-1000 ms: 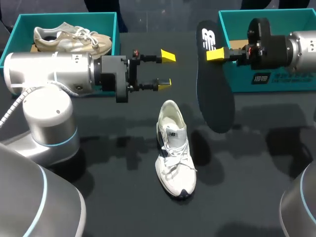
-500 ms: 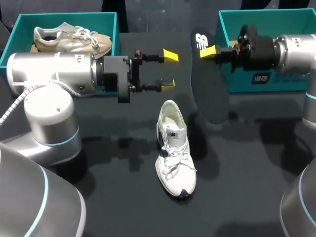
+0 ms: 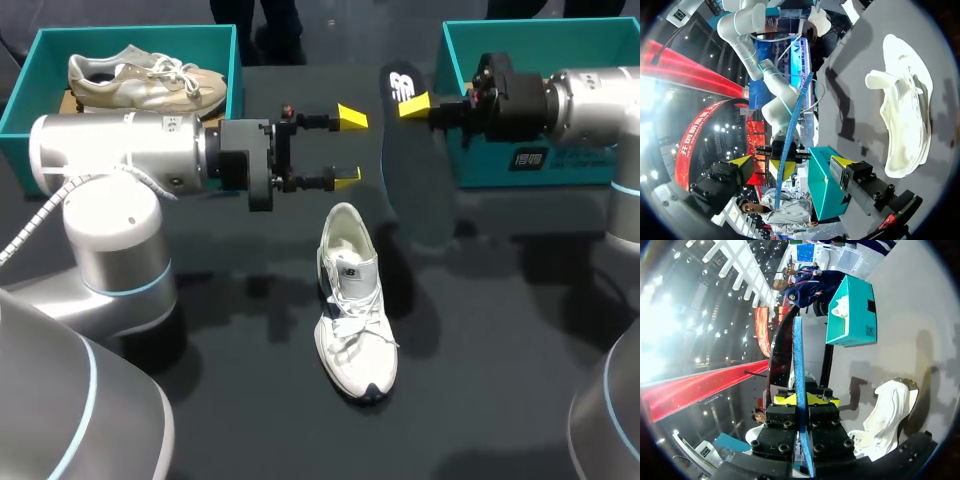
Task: Take the shoe out of the shoebox, open the shoe tongue, remove and reinsert the insole, then place the shoe into the shoebox
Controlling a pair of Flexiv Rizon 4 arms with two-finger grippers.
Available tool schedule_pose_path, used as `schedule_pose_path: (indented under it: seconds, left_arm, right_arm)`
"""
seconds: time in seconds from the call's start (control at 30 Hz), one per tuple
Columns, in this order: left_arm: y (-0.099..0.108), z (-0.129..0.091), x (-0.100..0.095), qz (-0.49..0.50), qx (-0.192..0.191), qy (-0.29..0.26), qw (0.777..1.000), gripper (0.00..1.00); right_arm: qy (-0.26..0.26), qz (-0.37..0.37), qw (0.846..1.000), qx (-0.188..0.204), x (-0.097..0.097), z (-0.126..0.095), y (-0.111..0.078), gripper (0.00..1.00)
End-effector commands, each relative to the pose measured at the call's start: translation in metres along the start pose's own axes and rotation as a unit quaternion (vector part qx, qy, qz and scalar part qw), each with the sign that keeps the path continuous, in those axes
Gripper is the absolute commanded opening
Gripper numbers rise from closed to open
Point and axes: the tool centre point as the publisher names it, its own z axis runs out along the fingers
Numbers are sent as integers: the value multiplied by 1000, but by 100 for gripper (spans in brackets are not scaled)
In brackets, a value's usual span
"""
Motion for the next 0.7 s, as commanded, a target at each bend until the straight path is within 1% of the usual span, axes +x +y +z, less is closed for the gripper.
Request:
schedule_pose_path:
  seconds: [0.03,0.07,0.13,0.17,0.23,0.27,0.3,0.33,0.43,0.53,0.63,0.7]
  left_arm:
    - [3,15,4,0,2,-7,1000,100]
    - [2,16,4,-1,2,-7,1000,100]
    - [2,19,5,-2,3,-8,1000,100]
    - [2,20,5,-3,2,-8,1000,94]
    - [3,21,6,-6,0,-10,1000,87]
    - [4,22,6,-7,-1,-10,1000,80]
    - [4,22,6,-7,-3,-10,1000,73]
    - [4,23,7,-8,-5,-11,1000,61]
    - [5,23,8,-11,-7,-11,1000,49]
    - [5,24,9,-11,-6,-10,1000,42]
    - [5,25,10,-12,-7,-9,1000,42]
    - [5,25,10,-13,-8,-8,1000,38]
  right_arm:
    - [-6,30,1000,-2,-9,12,4,0]
    - [3,38,999,-5,-12,13,5,0]
    - [-2,48,999,-6,-16,16,6,0]
    - [4,55,998,-9,-18,18,7,0]
    - [-4,61,998,-7,-20,20,8,0]
    - [1,66,998,-10,-21,22,9,0]
    - [1,67,998,-11,-21,22,9,0]
    - [-3,73,997,-12,-22,23,10,0]
    - [-2,83,996,-14,-24,26,12,0]
    - [-2,89,996,-13,-25,28,14,0]
    - [-4,92,996,-13,-27,28,16,0]
    - [-6,96,995,-11,-28,29,17,0]
